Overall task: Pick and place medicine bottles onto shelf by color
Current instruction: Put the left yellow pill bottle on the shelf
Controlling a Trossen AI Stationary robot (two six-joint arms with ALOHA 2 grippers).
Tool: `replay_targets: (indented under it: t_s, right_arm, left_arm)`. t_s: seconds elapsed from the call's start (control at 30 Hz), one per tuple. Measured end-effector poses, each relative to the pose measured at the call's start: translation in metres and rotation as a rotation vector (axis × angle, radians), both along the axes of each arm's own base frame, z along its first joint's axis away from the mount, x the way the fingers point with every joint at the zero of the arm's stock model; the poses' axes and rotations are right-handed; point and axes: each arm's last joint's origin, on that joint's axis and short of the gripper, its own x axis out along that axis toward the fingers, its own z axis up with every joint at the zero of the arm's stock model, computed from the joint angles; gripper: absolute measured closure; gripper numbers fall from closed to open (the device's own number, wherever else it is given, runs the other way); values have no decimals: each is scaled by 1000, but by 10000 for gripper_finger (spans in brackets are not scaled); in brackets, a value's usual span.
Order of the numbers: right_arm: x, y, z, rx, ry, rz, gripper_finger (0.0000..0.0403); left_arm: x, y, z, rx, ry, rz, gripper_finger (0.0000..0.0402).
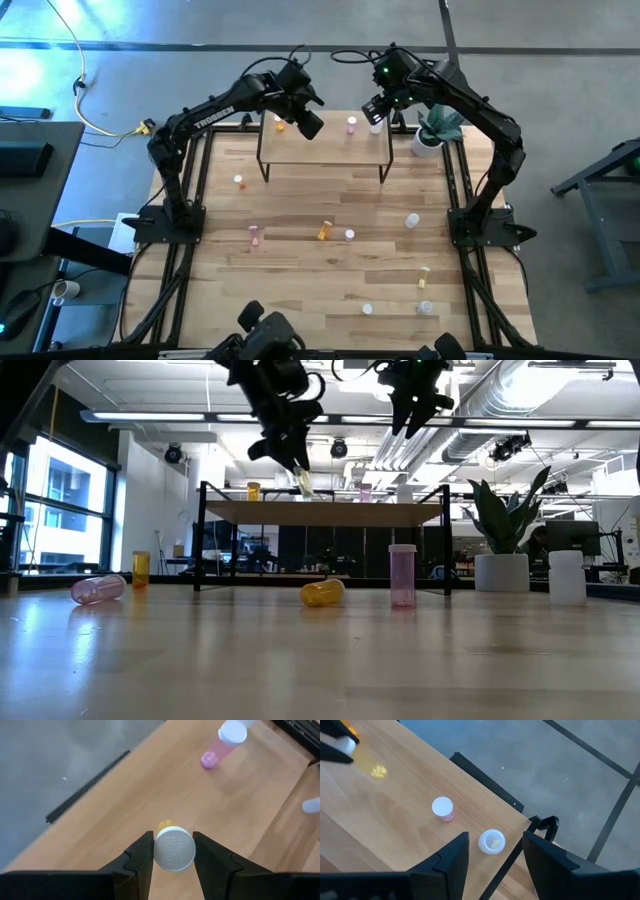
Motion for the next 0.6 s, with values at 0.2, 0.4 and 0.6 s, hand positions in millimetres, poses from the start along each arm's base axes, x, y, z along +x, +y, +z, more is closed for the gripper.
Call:
replay_targets:
  t_s: [0.2,0.4,0.6]
  right_arm:
    - [0,0,0,-1,2,2,226]
    - [0,0,0,-1,2,2,226]
    - [0,0,0,2,-3,-5,226]
  left_arm:
    - [4,4,-9,-4,26,-3,287]
    - [0,6,-10,26,82,-16,287]
    - [-3,4,-12,17,119,-46,287]
